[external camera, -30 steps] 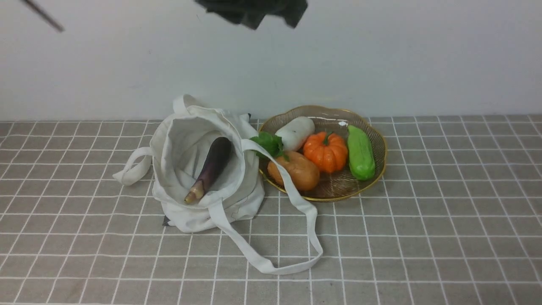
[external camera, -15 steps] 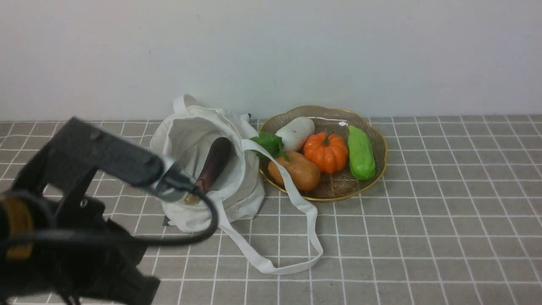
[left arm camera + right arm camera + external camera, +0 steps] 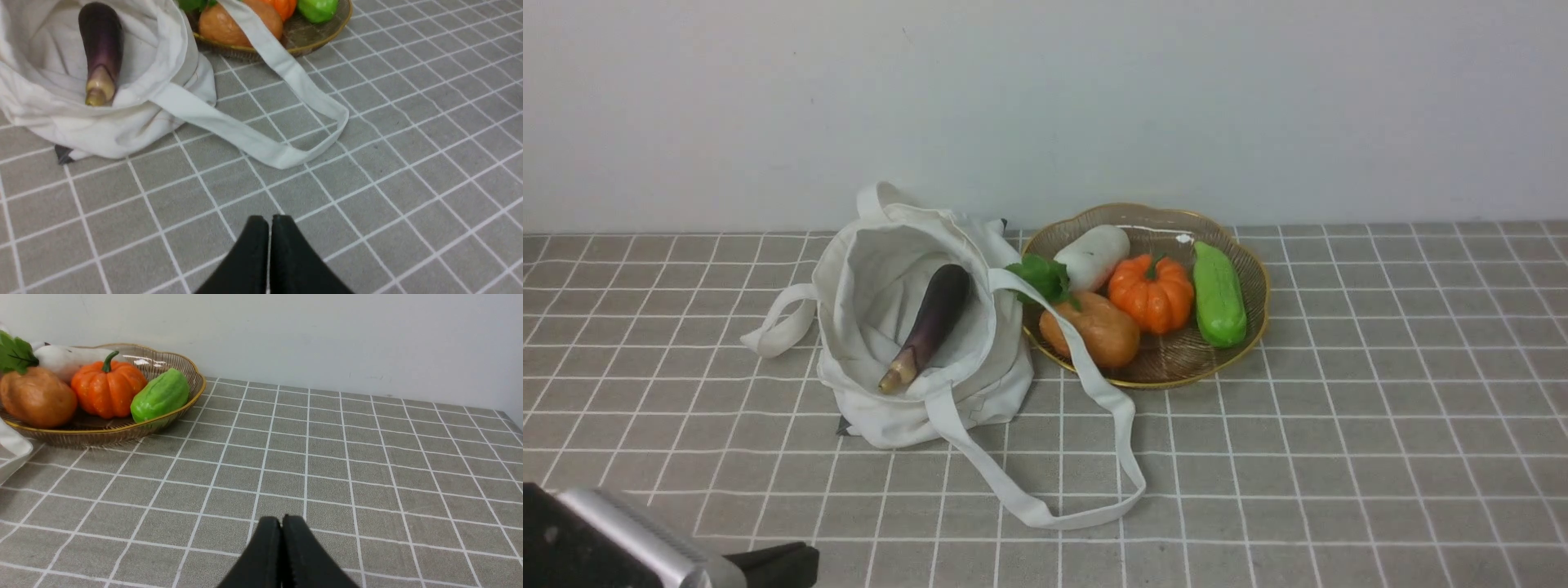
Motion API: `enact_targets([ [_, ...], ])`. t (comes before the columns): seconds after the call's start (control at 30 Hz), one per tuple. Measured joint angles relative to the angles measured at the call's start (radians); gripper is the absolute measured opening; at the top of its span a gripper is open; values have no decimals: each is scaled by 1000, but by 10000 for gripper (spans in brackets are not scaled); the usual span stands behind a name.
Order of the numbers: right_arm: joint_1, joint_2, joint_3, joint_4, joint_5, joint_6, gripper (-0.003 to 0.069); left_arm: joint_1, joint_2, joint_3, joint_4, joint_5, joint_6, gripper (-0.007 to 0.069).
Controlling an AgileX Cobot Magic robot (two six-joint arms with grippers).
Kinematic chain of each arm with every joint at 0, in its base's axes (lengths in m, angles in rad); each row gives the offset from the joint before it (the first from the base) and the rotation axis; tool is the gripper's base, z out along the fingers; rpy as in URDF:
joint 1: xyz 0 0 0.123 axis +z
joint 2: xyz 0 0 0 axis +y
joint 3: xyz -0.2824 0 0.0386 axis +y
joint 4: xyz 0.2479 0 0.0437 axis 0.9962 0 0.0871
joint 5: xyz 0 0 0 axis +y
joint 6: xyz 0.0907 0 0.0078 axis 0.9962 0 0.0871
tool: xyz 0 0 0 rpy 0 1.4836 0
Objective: Take vegetables from bag on grey coffee tablecloth place on plate.
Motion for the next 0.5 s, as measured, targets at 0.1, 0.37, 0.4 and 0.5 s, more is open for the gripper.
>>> enact_targets([
  [0.1, 0, 0, 0, 0, 0, 0, -15, 0, 0, 13, 0, 0, 0, -5],
  [0.37, 0, 0, 0, 0, 0, 0, -15, 0, 0, 14, 89, 0, 43, -5],
  [0.4, 0, 0, 0, 0, 0, 0, -15, 0, 0, 14, 102, 0, 46, -5],
  [0.5, 0, 0, 0, 0, 0, 0, -15, 0, -22, 14, 143, 10, 58, -5],
])
